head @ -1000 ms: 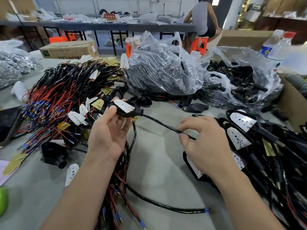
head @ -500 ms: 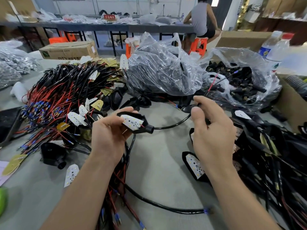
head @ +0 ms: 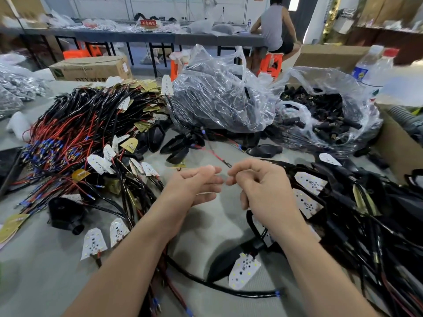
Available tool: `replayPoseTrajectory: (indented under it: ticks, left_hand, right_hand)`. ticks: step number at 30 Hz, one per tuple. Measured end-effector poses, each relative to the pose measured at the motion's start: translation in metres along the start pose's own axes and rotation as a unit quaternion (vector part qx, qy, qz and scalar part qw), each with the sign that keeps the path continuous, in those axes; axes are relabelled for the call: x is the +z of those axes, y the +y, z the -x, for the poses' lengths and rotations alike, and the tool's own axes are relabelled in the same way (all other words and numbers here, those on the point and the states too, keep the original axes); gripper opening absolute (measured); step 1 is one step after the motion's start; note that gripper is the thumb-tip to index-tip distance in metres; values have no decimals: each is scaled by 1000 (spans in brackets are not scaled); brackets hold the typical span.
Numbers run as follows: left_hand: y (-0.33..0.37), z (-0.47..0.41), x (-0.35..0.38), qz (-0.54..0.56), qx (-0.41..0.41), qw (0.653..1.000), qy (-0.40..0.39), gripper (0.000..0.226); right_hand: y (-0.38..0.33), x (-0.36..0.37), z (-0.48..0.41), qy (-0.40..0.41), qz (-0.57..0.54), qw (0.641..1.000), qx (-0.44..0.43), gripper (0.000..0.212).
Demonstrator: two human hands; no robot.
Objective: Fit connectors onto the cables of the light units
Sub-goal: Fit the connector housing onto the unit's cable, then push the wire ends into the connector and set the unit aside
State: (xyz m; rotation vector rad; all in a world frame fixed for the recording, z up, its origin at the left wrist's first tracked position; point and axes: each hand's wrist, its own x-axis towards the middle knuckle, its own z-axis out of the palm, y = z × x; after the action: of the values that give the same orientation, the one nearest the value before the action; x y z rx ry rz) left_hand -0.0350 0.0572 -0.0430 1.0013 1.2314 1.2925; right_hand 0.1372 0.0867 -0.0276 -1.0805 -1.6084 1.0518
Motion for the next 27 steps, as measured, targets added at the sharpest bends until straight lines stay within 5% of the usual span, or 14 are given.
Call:
replayPoseTrajectory:
  ticks: [6, 15, 22, 25, 27]
  left_hand:
    - [2, -4, 1, 98, -4, 994, 41, 27]
    - [3, -6, -3, 90, 71, 973, 203, 27]
    - [-9, -14, 0, -131, 125, 965, 190, 19]
    - [-9, -20, 9, -222, 120, 956, 148, 19]
    - [-2, -26, 18, -305, 111, 939, 112, 31]
  right_hand:
    - [-3, 13, 12, -120, -1, 992, 43, 30]
    - [-10, 8, 19, -248, -111, 954, 128, 27]
    - [-23, -19, 1, -12, 103, 994, 12, 36]
    - [-39, -64, -23, 12, 252, 968, 3, 29]
    - [-46, -103, -51, -14, 388, 920, 60, 27]
